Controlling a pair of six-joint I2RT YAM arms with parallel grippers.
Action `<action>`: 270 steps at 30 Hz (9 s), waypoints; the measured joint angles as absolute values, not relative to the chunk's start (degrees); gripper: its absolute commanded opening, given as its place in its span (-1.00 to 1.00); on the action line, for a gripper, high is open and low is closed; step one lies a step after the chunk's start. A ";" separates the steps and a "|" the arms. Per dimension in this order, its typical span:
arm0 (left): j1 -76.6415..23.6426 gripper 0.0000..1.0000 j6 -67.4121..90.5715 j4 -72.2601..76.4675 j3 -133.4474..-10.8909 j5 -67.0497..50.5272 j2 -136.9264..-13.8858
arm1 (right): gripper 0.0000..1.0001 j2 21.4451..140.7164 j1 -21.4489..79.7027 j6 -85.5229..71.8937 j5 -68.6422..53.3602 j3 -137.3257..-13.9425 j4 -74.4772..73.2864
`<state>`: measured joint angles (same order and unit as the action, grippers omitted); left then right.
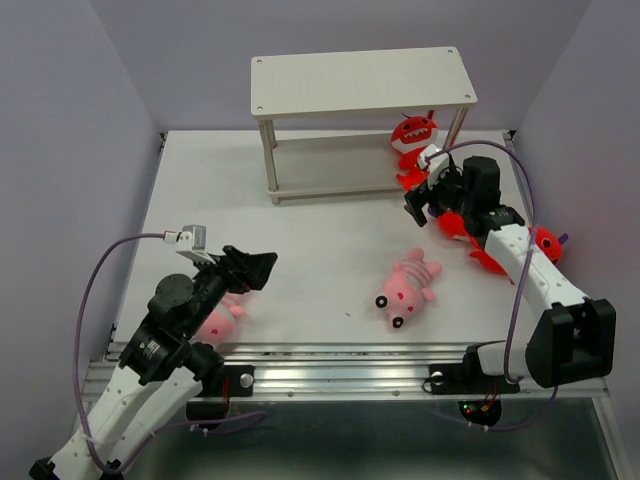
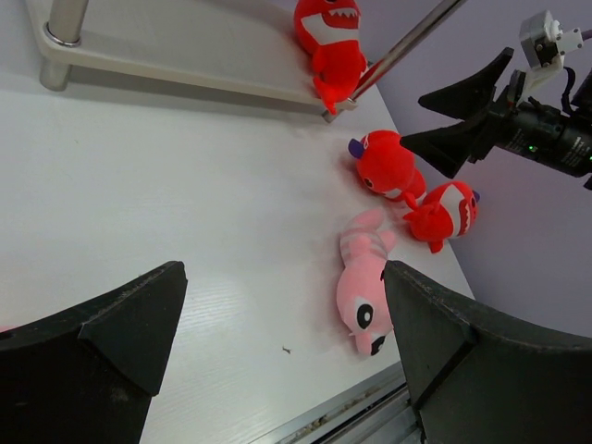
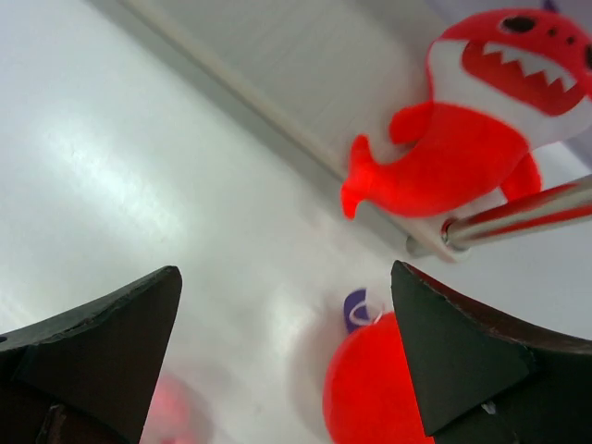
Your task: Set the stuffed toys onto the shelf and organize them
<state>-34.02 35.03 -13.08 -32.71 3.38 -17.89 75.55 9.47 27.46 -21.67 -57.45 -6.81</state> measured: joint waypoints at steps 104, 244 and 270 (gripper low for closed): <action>-48.03 0.98 36.58 23.97 -30.30 -15.75 -51.29 | -0.99 70.15 -0.75 23.38 -51.79 -70.17 -43.13; -35.20 0.87 38.33 -17.41 -35.64 13.96 -14.85 | -0.66 113.60 23.68 10.74 17.12 -80.49 11.11; -35.20 0.86 39.38 -17.50 -35.48 13.41 -13.63 | 0.46 108.99 23.62 10.96 16.78 -76.73 10.96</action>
